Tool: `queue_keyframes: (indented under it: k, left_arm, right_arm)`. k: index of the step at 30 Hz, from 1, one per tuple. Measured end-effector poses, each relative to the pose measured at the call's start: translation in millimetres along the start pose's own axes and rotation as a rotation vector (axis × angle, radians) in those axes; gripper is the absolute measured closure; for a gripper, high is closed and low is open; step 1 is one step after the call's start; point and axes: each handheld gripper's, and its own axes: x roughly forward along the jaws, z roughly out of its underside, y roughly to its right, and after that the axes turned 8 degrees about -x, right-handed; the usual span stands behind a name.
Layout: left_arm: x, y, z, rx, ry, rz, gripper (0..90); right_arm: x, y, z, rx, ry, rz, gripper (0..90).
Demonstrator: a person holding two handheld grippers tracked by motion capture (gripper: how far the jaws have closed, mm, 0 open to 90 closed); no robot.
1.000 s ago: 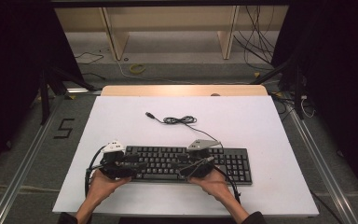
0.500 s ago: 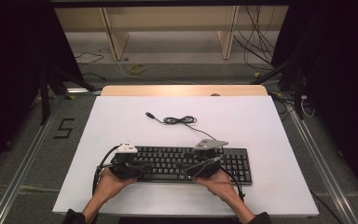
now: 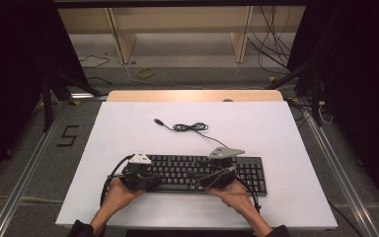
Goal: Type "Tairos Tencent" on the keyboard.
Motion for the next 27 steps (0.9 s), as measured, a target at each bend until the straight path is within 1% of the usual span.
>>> queue_keyframes:
  k: [4, 6, 8, 10, 13, 16, 17, 18, 20, 23, 27]
  left_arm:
    - [-0.4, -1.4, 0.2, -0.008, -0.002, -0.003, 89.4]
    - [1.0, -2.1, 0.9, -0.002, -0.018, -0.009, 89.4]
    - [1.3, -2.3, 1.2, -0.006, -0.020, -0.003, 89.6]
    - [1.4, -1.5, 1.6, 0.006, -0.020, -0.009, 89.6]
    - [1.4, -1.6, 1.5, -0.010, -0.016, -0.006, 89.6]
    - [-0.1, -1.2, 0.8, -0.007, -0.002, -0.012, 89.3]
    - [-1.4, -1.7, 0.4, -0.008, 0.007, -0.006, 89.2]
    - [-2.2, -0.9, 0.2, -0.019, 0.019, -0.002, 89.1]
    - [-4.6, -0.4, -0.8, -0.013, 0.035, -0.001, 86.5]
    - [-6.6, -0.2, -2.0, -0.020, 0.057, 0.008, 81.1]
    - [-9.2, -0.6, -2.5, -0.022, 0.084, 0.018, 76.8]
  right_arm:
    - [-0.9, 0.5, 0.0, -0.003, 0.003, 0.002, 41.1]
    - [-1.1, 0.6, 0.0, -0.004, 0.003, 0.003, 41.1]
    - [-1.2, 0.7, 0.0, -0.002, 0.005, 0.004, 41.2]
    - [-1.4, 0.6, 0.0, -0.002, 0.005, 0.005, 41.2]
    - [-1.8, 0.7, 0.0, -0.001, 0.005, 0.005, 41.2]
    - [-2.2, 0.6, 0.0, -0.001, 0.004, 0.006, 41.2]
    - [-2.2, 0.7, 0.0, 0.000, 0.005, 0.006, 41.2]
    - [-2.3, 0.9, 0.0, 0.000, 0.006, 0.006, 41.2]
    - [-2.4, 1.1, 0.0, 0.001, 0.006, 0.006, 41.0]
    - [-2.2, 0.9, 0.2, 0.003, 0.007, 0.005, 40.7]
    - [-1.8, 0.1, 0.4, 0.002, 0.004, 0.001, 40.5]
